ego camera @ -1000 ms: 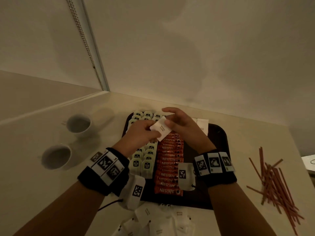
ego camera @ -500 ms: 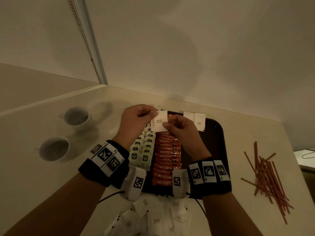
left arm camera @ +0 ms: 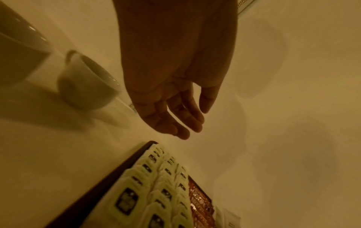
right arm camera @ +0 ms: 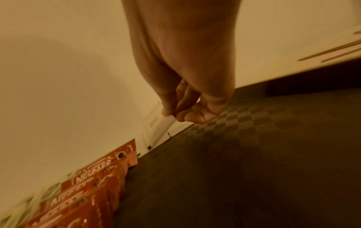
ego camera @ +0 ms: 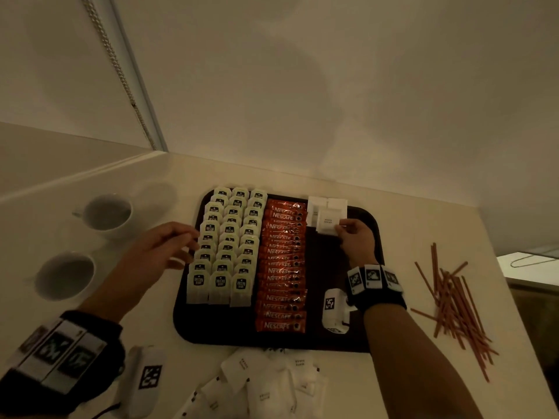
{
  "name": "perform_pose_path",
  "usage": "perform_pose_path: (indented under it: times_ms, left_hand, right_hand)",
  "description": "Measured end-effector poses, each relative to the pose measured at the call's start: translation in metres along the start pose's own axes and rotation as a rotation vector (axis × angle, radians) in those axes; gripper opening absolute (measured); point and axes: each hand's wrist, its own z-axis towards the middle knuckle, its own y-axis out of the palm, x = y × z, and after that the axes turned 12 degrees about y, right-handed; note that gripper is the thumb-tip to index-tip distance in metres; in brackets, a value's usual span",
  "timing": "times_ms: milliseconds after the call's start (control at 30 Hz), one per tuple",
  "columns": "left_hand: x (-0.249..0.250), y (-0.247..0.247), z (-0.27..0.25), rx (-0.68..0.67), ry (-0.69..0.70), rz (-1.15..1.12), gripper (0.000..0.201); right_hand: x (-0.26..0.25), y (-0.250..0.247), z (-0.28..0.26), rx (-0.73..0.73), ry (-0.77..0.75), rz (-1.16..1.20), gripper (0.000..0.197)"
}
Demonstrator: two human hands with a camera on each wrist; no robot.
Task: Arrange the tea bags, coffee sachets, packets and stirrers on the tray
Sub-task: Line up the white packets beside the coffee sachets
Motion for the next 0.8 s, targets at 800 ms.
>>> perform_pose_path:
  times_ms: [800]
  left_hand:
    - [-0.041, -0.043, -0.044, 0.109, -0.18, 0.031, 0.022]
  right_hand:
    - [-0.015, 0.031, 0.001, 0.119, 0.008, -0.021, 0.022]
